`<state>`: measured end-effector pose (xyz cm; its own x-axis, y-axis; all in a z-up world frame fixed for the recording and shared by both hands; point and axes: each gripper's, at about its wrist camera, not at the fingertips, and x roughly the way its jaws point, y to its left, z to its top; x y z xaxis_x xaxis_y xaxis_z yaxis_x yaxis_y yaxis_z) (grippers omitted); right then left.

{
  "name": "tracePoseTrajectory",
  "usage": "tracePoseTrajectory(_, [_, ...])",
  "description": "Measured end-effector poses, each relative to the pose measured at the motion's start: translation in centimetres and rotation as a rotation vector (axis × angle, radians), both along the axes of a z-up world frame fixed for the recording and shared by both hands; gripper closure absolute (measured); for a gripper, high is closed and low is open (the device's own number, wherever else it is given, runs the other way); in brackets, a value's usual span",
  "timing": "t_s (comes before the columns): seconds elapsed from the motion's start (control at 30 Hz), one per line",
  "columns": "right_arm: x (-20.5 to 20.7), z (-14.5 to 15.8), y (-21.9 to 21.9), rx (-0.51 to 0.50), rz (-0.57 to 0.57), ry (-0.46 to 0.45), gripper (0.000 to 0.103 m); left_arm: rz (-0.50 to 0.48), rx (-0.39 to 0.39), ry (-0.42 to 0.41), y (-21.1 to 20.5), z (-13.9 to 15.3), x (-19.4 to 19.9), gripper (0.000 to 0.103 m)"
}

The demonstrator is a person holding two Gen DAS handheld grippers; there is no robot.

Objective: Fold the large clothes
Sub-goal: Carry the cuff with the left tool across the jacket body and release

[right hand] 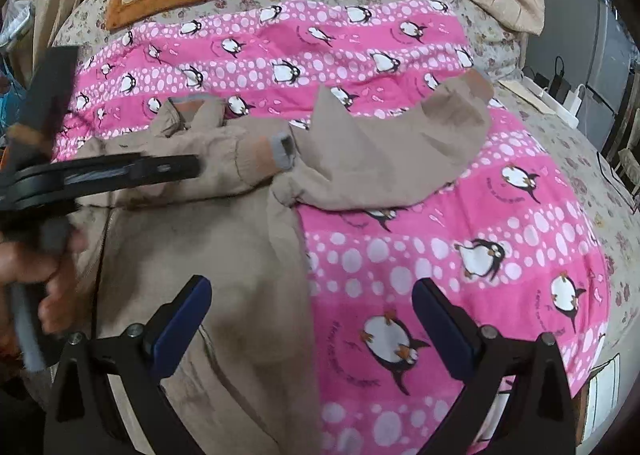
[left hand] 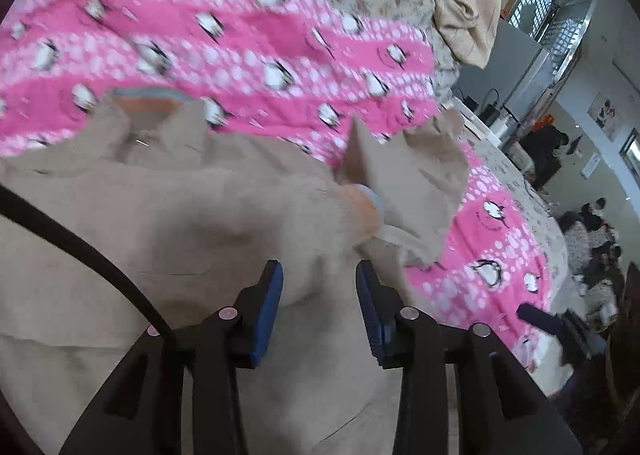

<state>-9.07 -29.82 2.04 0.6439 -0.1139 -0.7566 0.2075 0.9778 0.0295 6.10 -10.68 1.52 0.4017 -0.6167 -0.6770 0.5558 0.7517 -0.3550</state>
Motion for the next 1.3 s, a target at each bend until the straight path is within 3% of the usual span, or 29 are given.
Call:
tracePoseTrajectory(0.07, [0.3,0.1,0.8,0.01,0.009,-0.016,0.001,0.084,0.097,-0.072,2.2,0.6,0.1,0.084])
tracePoseTrajectory(0.13, [0.8,0.0,1.9,0.012,0.029,-0.027,0.001,0.233,0.295,-0.173,4.1,1.0,0.0,0.084])
tracePoseTrajectory(0.2, [1.2,0.0,3.0,0.009,0.049,-0.035,0.001,0.338,0.38,-0.241,5.7,1.2,-0.2,0.084])
tracePoseTrajectory(0.33, [2.6,0.2,5.8,-0.035,0.081,-0.074,0.001,0.454,0.396,-0.265,8.3,0.6,-0.4,0.084])
tracePoseTrajectory(0.4, [3.6,0.7,6.9,-0.06,0.086,-0.11,0.001,0.463,0.424,-0.245,8.8,-0.1,-0.2,0.084])
tracePoseTrajectory(0.53, [8.6,1.9,8.2,-0.091,0.128,-0.201,0.001,0.458,0.403,-0.179,10.0,-0.9,0.6,0.084])
tracePoseTrajectory(0.6, [10.8,1.4,7.9,-0.061,0.152,-0.19,0.001,0.458,0.397,-0.163,10.2,-1.1,0.7,0.084])
tracePoseTrajectory(0.67, [13.8,-0.8,6.7,-0.031,0.122,-0.094,0.002,0.461,0.389,-0.143,10.1,-1.2,1.3,0.084])
tracePoseTrajectory(0.73, [16.2,-4.5,4.5,-0.013,0.033,0.08,0.003,0.463,0.374,-0.119,10.3,-1.3,1.8,0.084])
tracePoseTrajectory(0.8, [17.3,-7.6,1.9,0.092,-0.016,0.201,0.001,0.467,0.343,-0.087,11.1,-1.2,2.6,0.084])
tracePoseTrajectory(0.83, [17.2,-7.5,1.3,0.127,-0.029,0.181,0.001,0.489,0.322,-0.067,12.0,-1.1,3.1,0.084])
tracePoseTrajectory(0.9, [16.7,-5.9,0.9,0.103,-0.071,0.134,0.005,0.548,0.28,-0.038,13.9,-0.6,4.1,0.084])
tracePoseTrajectory(1.0, [15.0,-2.0,2.2,0.025,-0.058,-0.039,0.005,0.648,0.234,-0.036,17.0,0.5,5.6,0.084])
tracePoseTrajectory(1.03, [14.5,-0.6,3.2,-0.002,-0.038,-0.129,0.005,0.68,0.225,-0.05,17.8,0.9,6.1,0.084])
tracePoseTrajectory(1.1, [14.3,0.4,5.2,-0.034,0.027,-0.218,0.005,0.705,0.21,-0.079,18.4,1.2,7.0,0.084])
tracePoseTrajectory(1.13, [14.7,0.4,6.0,-0.03,0.075,-0.222,0.005,0.704,0.207,-0.077,18.5,1.0,7.5,0.084])
tracePoseTrajectory(1.2, [16.1,-0.6,7.0,0.005,0.139,-0.168,0.007,0.695,0.199,-0.012,18.6,-0.5,8.7,0.084])
tracePoseTrajectory(1.3, [19.0,-5.9,6.2,0.073,0.1,0.085,0.009,0.684,0.211,0.189,19.1,-4.8,10.2,0.084])
